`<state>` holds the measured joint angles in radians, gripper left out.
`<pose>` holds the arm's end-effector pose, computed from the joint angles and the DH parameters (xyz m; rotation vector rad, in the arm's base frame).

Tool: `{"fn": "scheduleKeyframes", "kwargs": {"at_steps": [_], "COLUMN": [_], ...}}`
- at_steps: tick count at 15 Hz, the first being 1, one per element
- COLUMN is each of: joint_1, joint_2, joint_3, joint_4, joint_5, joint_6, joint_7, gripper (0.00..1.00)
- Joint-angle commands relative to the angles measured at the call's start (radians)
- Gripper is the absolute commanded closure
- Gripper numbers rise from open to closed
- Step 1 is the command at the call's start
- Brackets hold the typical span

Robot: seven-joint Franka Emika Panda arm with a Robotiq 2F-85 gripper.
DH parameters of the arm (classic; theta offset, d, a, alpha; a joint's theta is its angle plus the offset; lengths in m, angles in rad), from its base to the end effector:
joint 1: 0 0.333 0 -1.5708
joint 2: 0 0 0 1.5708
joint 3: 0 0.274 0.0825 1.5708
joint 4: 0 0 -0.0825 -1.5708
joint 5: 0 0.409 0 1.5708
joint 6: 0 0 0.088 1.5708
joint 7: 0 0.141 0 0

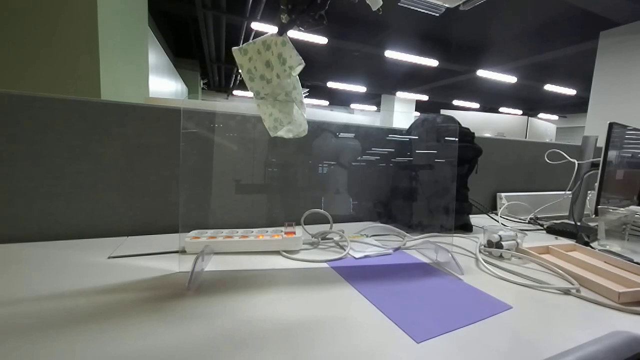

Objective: Hung the cloth on the object

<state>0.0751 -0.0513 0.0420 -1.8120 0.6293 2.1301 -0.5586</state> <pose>0.6119 0.1155 0.5285 -2.5147 -0.5557 -0.6380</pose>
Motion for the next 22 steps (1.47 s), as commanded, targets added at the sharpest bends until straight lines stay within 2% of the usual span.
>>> {"fn": "scheduleKeyframes", "kwargs": {"at_steps": [1,13,22], "joint_1": [-0.001,-0.023,-0.039], "joint_2": [0.029,0.061,0.069], "joint_3": [-0.003,-0.008,-0.003], "joint_4": [0.074,0.087,0.048], "joint_5": [0.045,0.046,-0.001], "joint_6": [-0.025,-0.044,-0.167], "joint_7": [-0.009,-0.016,-0.061], "gripper": [1.0,1.0,1.0]}}
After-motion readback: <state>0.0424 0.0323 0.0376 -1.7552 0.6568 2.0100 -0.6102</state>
